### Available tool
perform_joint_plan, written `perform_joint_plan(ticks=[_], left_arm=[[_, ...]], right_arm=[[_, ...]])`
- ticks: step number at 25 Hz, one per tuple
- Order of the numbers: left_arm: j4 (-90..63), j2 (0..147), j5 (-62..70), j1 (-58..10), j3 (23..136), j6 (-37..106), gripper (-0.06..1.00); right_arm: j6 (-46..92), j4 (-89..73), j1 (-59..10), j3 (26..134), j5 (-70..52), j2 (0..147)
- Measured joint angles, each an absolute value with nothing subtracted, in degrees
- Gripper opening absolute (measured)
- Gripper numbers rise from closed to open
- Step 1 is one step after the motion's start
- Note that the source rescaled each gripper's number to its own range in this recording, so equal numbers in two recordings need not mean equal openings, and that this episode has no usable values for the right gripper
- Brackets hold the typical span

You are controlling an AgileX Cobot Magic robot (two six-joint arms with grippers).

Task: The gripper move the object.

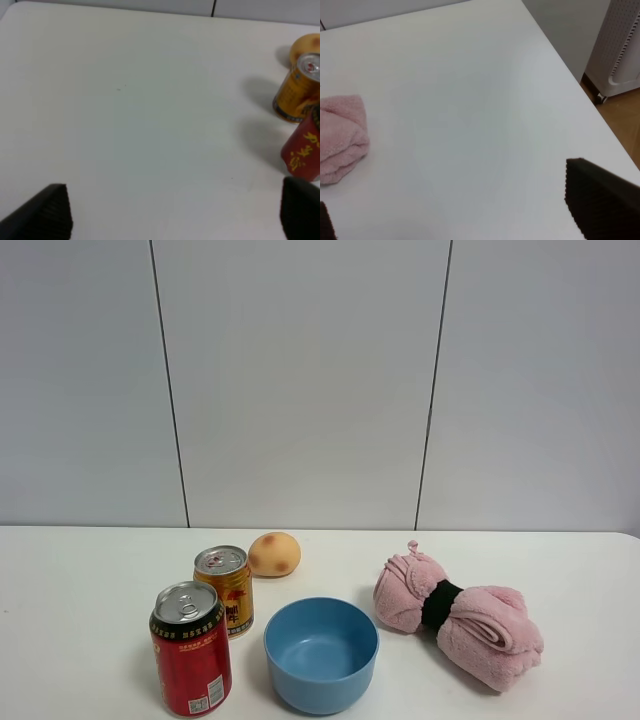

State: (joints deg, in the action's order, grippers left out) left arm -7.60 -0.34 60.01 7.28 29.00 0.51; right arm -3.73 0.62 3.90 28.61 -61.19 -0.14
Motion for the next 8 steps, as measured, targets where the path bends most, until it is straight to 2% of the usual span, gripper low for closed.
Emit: perform_joint_plan(ticks=[8], left_arm=[[-7.6, -0.34, 60.01, 7.28, 29.0, 0.51, 0.53]], right_arm=[[-3.73, 0.62, 3.9, 28.61, -61.19, -0.14]])
